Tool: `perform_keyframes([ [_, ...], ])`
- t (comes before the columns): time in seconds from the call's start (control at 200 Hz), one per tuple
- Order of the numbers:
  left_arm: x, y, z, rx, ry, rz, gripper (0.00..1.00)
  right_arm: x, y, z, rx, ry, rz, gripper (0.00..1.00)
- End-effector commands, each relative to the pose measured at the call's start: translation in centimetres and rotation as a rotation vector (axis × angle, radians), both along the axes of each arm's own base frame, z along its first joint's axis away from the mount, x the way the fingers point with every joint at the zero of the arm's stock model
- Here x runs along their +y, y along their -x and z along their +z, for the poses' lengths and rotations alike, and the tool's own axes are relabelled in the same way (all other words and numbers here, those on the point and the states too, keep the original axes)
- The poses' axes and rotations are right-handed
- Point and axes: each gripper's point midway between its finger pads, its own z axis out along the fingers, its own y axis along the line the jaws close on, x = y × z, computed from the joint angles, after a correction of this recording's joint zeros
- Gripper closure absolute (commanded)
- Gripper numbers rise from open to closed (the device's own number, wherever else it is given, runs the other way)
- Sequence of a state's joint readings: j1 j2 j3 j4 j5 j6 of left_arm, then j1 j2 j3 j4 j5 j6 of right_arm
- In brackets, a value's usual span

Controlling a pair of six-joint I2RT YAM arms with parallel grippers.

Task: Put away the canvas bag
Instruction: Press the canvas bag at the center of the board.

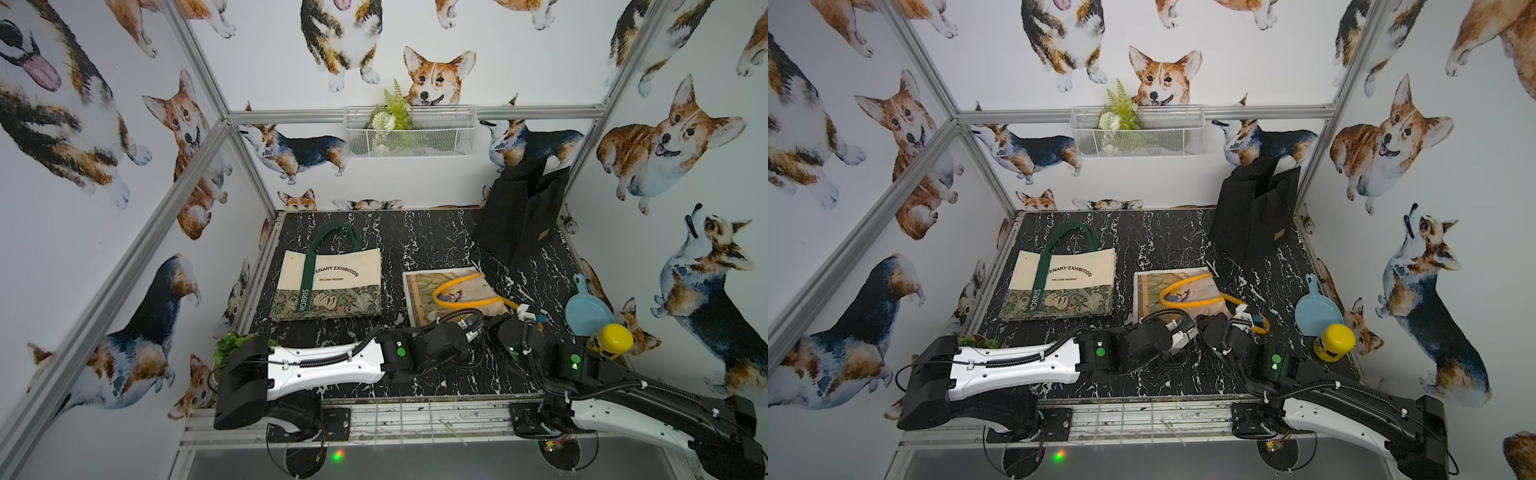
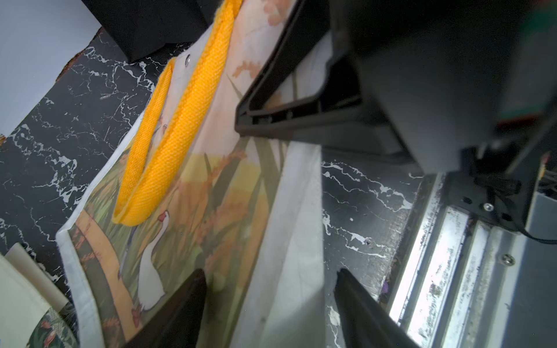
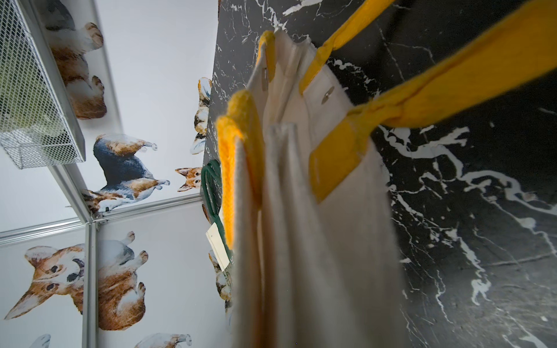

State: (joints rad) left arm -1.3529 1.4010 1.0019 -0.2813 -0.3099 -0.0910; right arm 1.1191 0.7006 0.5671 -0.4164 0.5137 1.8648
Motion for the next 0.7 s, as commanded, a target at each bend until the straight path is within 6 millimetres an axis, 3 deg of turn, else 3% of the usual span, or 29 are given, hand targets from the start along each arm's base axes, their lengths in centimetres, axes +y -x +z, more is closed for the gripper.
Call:
perform_keyframes([
  [0.0, -1.4, 1.3, 1.5, 0.035, 0.118, -0.072, 0.30, 1.2, 0.1, 1.7, 0.212, -0.449, -0.215, 1.00],
  [0.19, 0.1, -1.0, -0.4, -0.036, -0.032, 0.066, 0.29, 2.7, 0.3, 2.7, 0.234, -0.491, -0.166, 1.00],
  [0.346, 0.9, -2.3, -0.2, -0.184, -0.126, 0.152, 0.28, 2.6, 0.5, 3.8, 0.219, -0.508, -0.166, 1.00],
  [0.556, 2.2, -3.2, 0.6, -0.298, -0.199, 0.234, 0.29, 1.4, 0.6, 4.0, 0.203, -0.493, -0.185, 1.00],
  [0.697, 2.7, -3.2, 0.8, -0.301, -0.202, 0.233, 0.32, -0.6, 1.0, 3.4, 0.200, -0.450, -0.218, 1.00],
])
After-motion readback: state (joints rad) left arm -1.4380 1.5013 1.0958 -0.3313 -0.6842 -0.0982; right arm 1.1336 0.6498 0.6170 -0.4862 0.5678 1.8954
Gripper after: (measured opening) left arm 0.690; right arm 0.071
